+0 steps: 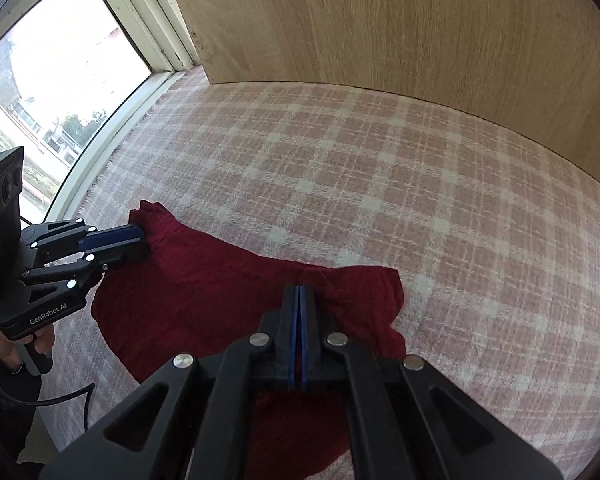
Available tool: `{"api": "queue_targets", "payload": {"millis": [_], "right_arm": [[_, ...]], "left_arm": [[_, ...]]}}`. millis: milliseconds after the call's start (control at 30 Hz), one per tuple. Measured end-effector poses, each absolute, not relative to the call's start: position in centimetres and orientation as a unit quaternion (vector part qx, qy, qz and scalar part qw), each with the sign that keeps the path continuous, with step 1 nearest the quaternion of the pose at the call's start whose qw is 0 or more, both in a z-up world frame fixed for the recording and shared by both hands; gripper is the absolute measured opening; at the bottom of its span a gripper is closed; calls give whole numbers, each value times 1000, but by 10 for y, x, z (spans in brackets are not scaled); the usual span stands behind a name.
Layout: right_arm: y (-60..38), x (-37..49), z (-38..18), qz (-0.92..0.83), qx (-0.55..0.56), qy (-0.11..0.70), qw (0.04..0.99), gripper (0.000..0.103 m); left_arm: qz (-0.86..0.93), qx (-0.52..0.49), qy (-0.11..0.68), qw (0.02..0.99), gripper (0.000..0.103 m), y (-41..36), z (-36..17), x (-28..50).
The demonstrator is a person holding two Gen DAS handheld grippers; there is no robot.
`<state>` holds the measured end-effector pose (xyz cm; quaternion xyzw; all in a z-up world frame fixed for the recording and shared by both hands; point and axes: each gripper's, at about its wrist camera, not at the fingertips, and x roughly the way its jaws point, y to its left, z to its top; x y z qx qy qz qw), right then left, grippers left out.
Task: Fold clothes
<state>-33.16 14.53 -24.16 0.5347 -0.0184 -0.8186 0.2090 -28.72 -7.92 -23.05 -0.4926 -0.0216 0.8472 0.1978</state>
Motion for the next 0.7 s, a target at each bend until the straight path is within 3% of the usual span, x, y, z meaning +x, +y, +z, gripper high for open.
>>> {"api": "queue_targets", "payload": {"millis": [33, 100, 167, 267, 333, 467, 700], "right_arm": [[153, -328, -234, -823, 526, -37, 212, 0], [169, -312, -222, -828, 519, -62, 203, 0], [184, -293, -212, -829, 519, -85, 190, 5], [195, -256, -218, -812, 536, -123, 197, 11], [187, -231, -226, -807, 544, -101, 206, 18], [165, -207, -240, -813, 544, -13, 205, 18], [159, -217, -243, -818, 534, 14, 212, 18]], "left_arm": [[851, -489, -26, 190, 13, -83, -225, -285], [861, -476, -15, 177, 30, -88, -212, -274], [862, -474, -22, 176, 36, -95, -205, -261], [852, -486, -48, 186, 36, -106, -204, -242], [845, -496, -41, 193, 36, -104, -212, -231], [832, -513, -30, 211, 36, -101, -227, -221], [820, -520, -11, 237, 36, -88, -239, -223]]}}
